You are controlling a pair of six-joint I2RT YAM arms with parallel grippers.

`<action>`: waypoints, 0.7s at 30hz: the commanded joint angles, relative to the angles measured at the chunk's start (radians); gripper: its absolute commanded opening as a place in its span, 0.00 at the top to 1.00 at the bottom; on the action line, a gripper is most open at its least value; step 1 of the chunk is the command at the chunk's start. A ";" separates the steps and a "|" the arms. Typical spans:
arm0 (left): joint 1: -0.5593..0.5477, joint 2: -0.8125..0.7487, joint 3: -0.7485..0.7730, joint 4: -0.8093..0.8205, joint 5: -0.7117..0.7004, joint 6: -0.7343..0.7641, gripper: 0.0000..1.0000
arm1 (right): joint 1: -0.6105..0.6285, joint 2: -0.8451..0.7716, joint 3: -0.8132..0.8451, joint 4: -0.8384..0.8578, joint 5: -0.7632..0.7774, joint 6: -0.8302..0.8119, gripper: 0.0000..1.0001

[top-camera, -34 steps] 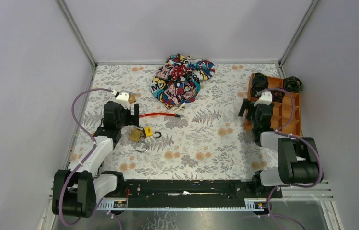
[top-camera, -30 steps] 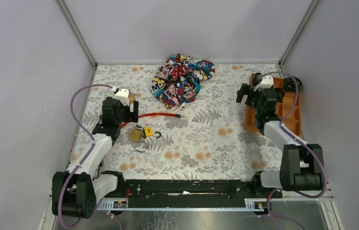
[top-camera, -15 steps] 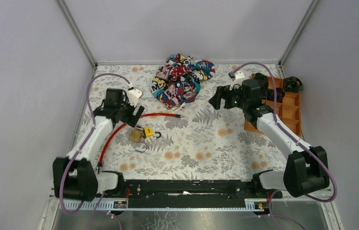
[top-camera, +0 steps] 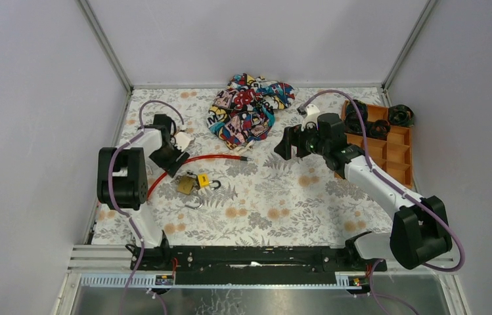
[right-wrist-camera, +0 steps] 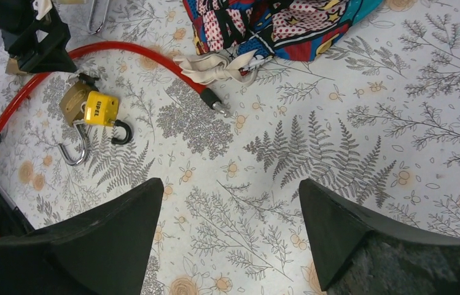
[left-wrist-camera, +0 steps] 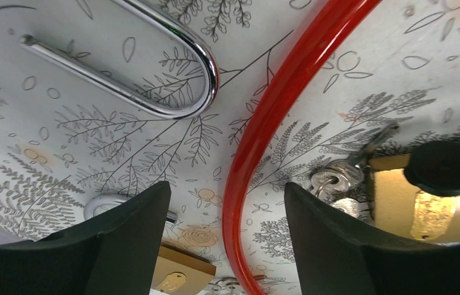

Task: Lock with the key
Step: Pick up the lock from the center of the board.

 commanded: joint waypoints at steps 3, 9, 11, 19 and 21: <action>0.006 0.074 -0.026 0.058 -0.061 0.027 0.46 | 0.026 0.005 0.012 0.005 -0.006 -0.009 0.12; 0.005 0.036 -0.028 0.032 0.025 0.007 1.00 | 0.042 0.020 0.050 -0.016 0.002 -0.010 0.12; 0.004 -0.004 -0.021 0.045 0.024 -0.015 1.00 | 0.062 0.032 0.071 -0.041 -0.001 -0.016 0.13; -0.032 -0.212 0.016 0.014 0.000 0.076 1.00 | 0.209 0.266 0.304 -0.040 -0.104 -0.130 0.13; -0.042 -0.274 -0.013 0.014 -0.002 0.128 1.00 | 0.224 0.362 0.408 -0.034 -0.130 -0.141 0.13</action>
